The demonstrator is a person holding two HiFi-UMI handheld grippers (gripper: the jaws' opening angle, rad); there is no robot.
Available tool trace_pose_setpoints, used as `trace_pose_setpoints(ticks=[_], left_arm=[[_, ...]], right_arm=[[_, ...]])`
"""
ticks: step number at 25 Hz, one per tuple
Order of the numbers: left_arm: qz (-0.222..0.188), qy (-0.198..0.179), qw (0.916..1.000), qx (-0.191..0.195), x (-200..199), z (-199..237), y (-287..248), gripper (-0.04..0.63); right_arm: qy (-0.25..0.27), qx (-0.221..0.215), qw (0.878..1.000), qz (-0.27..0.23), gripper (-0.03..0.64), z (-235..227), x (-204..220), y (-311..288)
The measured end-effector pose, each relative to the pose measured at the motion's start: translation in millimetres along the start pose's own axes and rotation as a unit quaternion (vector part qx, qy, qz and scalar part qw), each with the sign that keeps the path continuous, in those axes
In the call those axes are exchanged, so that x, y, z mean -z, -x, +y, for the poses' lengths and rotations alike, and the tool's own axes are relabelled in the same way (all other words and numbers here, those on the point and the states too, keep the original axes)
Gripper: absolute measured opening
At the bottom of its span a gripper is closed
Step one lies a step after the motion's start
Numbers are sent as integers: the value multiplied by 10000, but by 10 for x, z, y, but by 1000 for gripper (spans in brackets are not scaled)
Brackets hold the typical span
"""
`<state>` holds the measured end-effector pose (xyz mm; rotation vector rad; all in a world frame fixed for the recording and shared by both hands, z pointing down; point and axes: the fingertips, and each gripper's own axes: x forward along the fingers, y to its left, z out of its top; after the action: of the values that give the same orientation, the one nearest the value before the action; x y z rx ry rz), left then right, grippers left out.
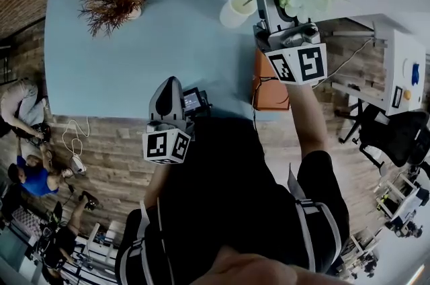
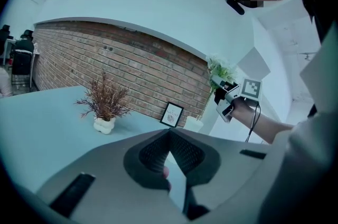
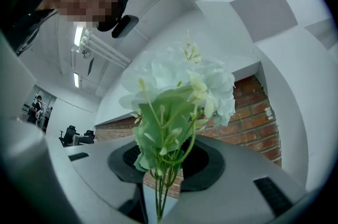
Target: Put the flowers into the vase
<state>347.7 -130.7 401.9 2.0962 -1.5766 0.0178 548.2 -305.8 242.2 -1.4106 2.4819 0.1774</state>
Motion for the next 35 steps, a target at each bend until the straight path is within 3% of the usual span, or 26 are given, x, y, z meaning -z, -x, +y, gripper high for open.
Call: trace_pose_setpoints(ticks=[7,14,35], left_arm=[[-1,3,9998,-176,-38,171,6,23],[28,40,9996,-261,-9,233,9,24],[-35,-28,9994,-357,-27,245,69,23]], right_arm=[[7,102,9987,499,138,-29,668,-58],[-147,240,9972,694,138,-67,951,4],[71,432,9906,1294,138,-49,1550,230]])
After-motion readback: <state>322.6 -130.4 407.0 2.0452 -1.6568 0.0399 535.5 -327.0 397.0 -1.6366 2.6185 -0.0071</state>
